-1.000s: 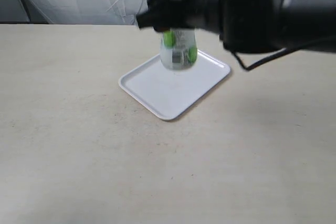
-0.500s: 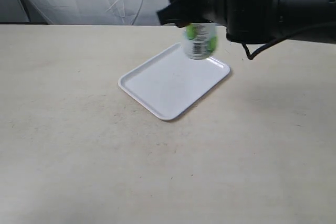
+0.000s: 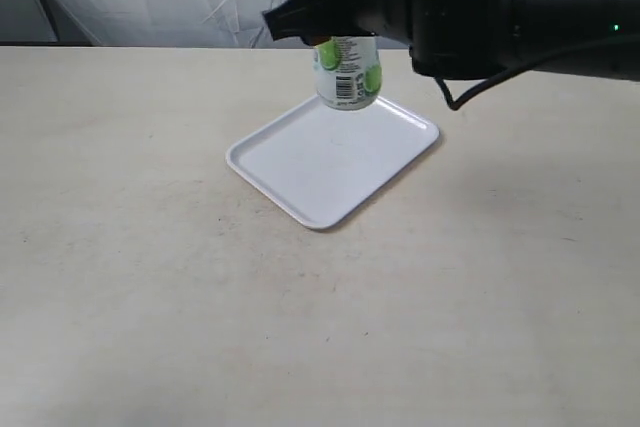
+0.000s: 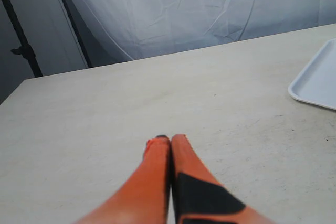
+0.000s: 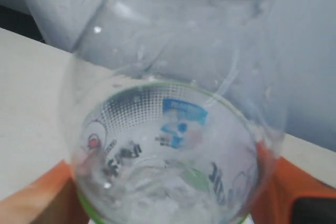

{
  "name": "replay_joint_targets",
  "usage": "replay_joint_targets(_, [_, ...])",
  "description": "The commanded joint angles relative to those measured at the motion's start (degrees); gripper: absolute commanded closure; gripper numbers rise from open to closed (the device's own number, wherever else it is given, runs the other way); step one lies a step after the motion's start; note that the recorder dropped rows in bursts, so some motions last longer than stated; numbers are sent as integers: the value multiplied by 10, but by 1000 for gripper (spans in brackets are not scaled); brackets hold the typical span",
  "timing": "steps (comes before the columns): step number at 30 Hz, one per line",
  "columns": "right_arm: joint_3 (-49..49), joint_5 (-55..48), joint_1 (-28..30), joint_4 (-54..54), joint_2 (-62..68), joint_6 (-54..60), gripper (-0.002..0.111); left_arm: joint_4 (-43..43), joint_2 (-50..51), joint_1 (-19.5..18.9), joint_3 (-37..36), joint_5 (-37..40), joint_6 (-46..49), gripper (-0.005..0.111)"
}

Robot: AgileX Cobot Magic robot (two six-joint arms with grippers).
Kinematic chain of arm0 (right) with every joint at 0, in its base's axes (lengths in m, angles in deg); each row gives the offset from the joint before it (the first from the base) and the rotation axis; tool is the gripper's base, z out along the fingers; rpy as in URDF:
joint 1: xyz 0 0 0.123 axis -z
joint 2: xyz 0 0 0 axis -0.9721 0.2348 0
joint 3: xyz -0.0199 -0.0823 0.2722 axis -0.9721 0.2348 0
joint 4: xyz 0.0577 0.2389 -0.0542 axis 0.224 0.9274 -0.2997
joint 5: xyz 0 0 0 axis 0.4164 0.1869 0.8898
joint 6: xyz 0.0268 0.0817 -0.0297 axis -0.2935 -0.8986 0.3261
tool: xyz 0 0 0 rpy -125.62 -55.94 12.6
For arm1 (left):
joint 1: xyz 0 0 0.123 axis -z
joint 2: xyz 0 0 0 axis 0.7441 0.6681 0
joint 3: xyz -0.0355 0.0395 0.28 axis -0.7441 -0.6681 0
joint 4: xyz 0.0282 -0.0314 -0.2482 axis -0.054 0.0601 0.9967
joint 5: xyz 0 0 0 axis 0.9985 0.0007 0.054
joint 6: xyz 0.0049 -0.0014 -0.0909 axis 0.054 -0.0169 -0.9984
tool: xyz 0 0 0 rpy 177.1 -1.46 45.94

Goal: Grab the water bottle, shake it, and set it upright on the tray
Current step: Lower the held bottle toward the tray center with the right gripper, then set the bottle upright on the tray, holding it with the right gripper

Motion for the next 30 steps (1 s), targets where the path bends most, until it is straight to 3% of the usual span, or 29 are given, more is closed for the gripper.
replay_joint_targets(1, [2, -180, 71, -16, 31, 9, 109, 1, -3, 0, -2, -5, -1, 106])
replay_joint_targets(4, [-2, -281, 134, -16, 68, -44, 109, 1, -3, 0, -2, -5, 1, 106])
replay_joint_targets(7, [-2, -360, 170, -18, 97, -6, 109, 1, -3, 0, -2, -5, 1, 106])
replay_joint_targets(11, [-3, -311, 178, -17, 128, 17, 109, 1, -3, 0, -2, -5, 1, 106])
replay_joint_targets(16, [-20, -369, 178, -12, 162, 72, 109, 1, -3, 0, -2, -5, 0, 106])
replay_joint_targets(30, [-82, -391, 178, -12, 247, 117, 109, 1, -3, 0, -2, -5, 0, 106])
